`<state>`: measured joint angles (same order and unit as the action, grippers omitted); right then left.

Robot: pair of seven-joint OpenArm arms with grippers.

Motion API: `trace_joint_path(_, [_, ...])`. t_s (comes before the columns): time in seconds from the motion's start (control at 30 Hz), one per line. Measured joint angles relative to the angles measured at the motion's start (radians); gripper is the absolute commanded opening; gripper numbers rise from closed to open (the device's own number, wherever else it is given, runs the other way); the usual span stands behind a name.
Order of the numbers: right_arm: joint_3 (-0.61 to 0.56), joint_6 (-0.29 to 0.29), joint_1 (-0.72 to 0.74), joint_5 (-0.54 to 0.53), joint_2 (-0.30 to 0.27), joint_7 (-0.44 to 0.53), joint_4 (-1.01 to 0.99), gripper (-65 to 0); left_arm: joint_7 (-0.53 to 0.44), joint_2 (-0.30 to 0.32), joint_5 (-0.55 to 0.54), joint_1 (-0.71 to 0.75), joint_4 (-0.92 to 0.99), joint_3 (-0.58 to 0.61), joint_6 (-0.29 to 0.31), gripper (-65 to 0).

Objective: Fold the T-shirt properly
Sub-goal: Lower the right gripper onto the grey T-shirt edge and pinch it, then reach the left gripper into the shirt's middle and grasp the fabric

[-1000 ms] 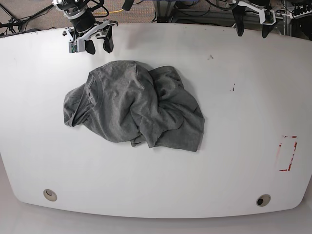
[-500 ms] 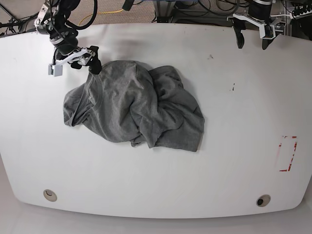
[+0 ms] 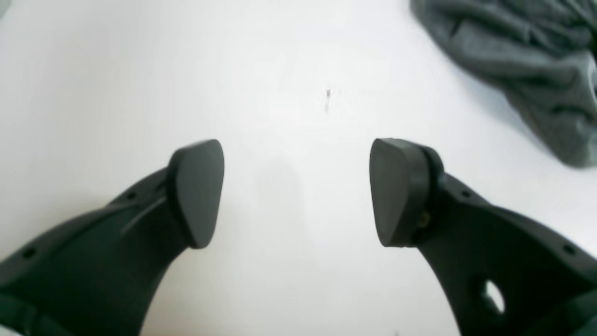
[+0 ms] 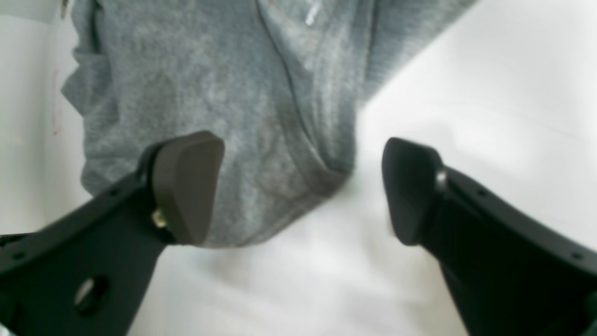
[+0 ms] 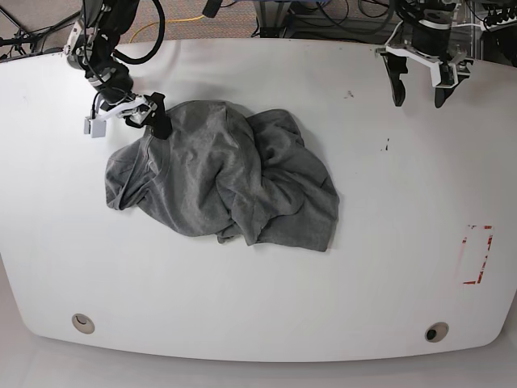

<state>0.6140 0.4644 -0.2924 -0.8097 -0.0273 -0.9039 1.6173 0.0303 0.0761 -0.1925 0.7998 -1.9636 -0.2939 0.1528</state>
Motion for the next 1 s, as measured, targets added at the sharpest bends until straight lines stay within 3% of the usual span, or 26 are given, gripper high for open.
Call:
trace_joint_path(0.17, [-0.059,0.006,0.001,-0.004,0.032,0.006,-0.002,-13.0,0.000,0.000,0.000,-0.021,0.000,0.000,0.000,-20.0])
trace_joint_path(0.27, [-0.066,0.008,0.005,-0.006,0.060,0.004,-0.002,-21.1,0.007,-0.001,0.001,-0.053,0.000,0.000,0.000,-19.9])
trace_joint_path(0.43, [-0.065,-0.002,0.014,0.020,0.066,-0.022,-0.011,-49.0,0.005,-0.003,0.000,-0.103,-0.001,0.001,-0.003,-19.9])
trace_joint_path(0.53, [-0.065,-0.014,0.014,0.033,0.063,-0.038,-0.015,-64.4,0.114,-0.006,-0.001,-0.153,-0.002,0.002,0.000,-19.9])
trace_joint_path(0.73, [-0.070,-0.019,0.003,0.051,0.047,-0.064,0.023,-65.0,0.371,-0.013,-0.004,-0.338,-0.002,0.002,0.000,-19.7])
trace_joint_path(1.0, [-0.068,-0.019,-0.056,0.054,0.029,-0.066,0.199,-65.0,0.649,-0.082,-0.006,-0.616,0.016,0.006,0.003,-19.7])
